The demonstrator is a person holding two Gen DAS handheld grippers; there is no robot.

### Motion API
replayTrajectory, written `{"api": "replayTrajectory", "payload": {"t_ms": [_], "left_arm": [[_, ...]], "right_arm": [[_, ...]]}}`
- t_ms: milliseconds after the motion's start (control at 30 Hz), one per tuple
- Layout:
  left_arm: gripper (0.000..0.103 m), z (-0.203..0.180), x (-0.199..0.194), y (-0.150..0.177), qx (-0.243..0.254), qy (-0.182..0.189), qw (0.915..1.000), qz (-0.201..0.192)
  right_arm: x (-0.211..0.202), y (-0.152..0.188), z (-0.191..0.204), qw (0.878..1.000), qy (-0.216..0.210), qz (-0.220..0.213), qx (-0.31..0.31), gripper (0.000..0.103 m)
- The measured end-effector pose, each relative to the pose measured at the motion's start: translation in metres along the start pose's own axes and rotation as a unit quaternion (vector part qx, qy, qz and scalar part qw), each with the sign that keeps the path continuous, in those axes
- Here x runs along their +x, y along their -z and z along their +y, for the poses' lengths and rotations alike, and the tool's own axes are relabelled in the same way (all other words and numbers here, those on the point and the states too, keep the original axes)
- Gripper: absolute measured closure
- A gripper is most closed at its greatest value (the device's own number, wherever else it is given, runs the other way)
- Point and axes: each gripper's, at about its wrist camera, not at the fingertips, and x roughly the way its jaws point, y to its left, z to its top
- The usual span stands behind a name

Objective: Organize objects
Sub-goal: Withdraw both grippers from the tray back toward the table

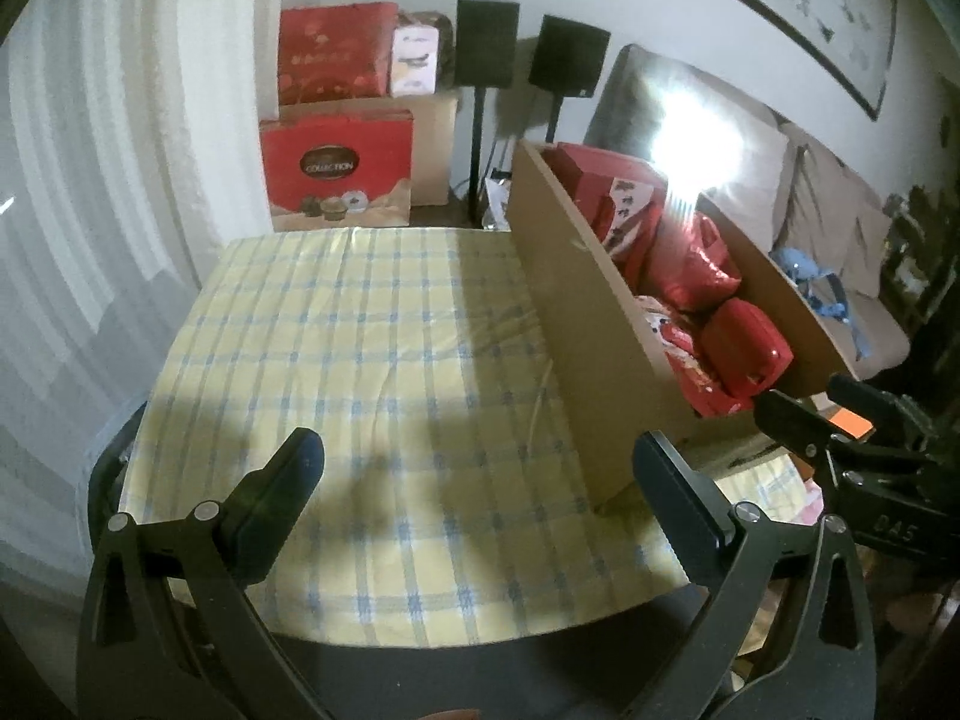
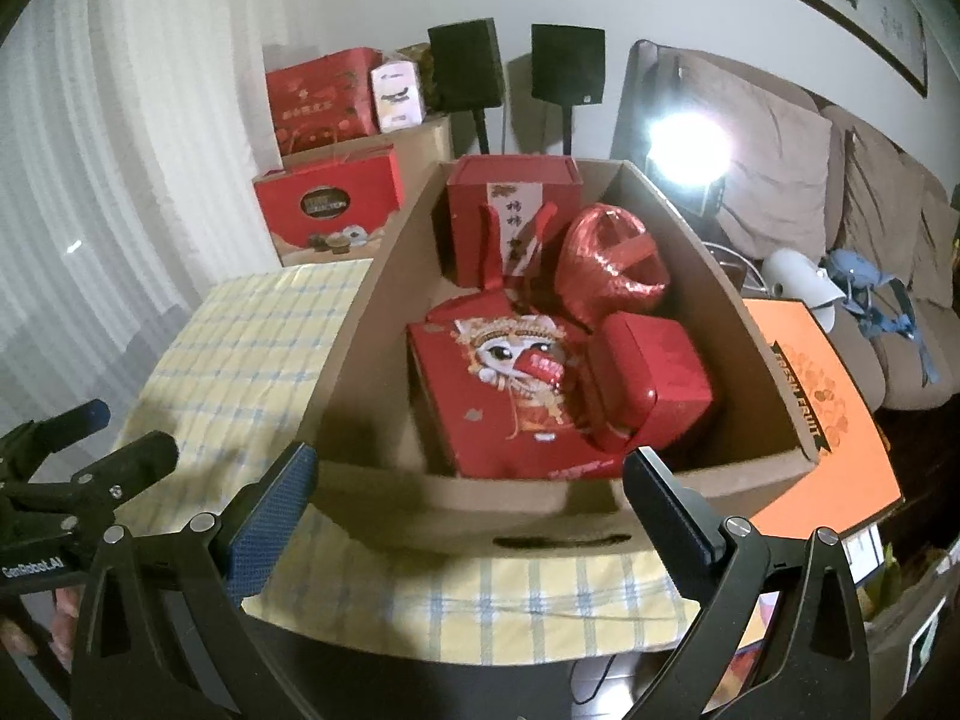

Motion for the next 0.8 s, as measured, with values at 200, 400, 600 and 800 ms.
{"api": "replayTrajectory", "payload": {"t_ms": [200,400,600,800], "left_arm": [[0.0,0.002,-0.014,0.008,0.009,-0.02,0.9997,-0.015],[0.0,0.006,-0.017,0.019,0.002,-0.02,0.9997,-0.011],[0.0,0.014,-0.018,0.023,-0.005,-0.029,0.9995,-0.008],[0.0,0.017,-0.021,0.024,-0.012,-0.03,0.9994,-0.011]], "right_arm": [[-0.007,0.009,0.003,1.0,0.001,-0.003,0.006,0.001],[-0.013,0.014,0.01,1.0,0.01,-0.009,-0.001,0.001],[-0.012,0.02,0.019,1.0,0.011,-0.008,-0.003,0.001],[-0.01,0.021,0.024,1.0,0.015,-0.005,-0.004,0.001]]}}
